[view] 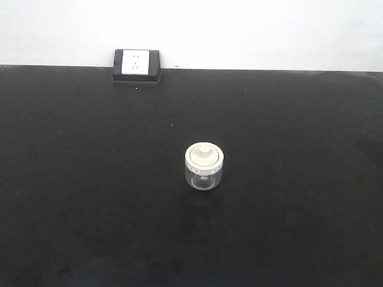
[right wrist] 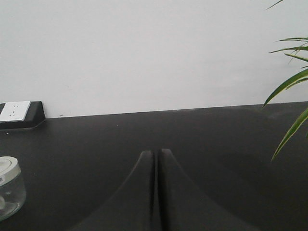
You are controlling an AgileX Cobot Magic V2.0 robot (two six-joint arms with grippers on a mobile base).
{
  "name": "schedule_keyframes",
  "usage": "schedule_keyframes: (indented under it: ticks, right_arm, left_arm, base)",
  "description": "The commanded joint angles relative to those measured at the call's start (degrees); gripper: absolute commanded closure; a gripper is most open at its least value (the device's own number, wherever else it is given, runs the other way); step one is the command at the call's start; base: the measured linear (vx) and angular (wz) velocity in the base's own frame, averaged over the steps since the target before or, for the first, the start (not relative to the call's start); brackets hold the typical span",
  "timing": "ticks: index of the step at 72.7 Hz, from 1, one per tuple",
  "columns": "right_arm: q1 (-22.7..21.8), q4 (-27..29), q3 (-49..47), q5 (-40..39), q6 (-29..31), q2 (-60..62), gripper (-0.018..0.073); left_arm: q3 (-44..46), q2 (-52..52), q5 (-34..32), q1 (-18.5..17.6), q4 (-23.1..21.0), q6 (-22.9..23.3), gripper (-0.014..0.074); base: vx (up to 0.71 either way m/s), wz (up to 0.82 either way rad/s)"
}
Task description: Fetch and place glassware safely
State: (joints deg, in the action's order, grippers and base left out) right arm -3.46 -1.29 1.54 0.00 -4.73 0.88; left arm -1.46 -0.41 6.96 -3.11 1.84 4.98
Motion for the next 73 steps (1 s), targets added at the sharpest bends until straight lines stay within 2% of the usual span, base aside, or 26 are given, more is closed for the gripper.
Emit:
schedule_keyframes:
  ticks: [1, 73]
  right_arm:
    - [-0.2, -0.7, 1.2, -4.6, 1.5, 0.4, 0.0567]
    - [-0.2, -0.4, 1.2, -4.6, 2.5, 0.4, 0.0567]
  left_arm:
    - [-1.8, -1.0, -4.5, 0.2, -0.4, 0.3, 0.0603]
    - [-1.8, -1.0, -4.5, 0.2, -0.4, 0.3, 0.0603]
  base:
    - [0.0, 0.0]
    - [0.0, 0.0]
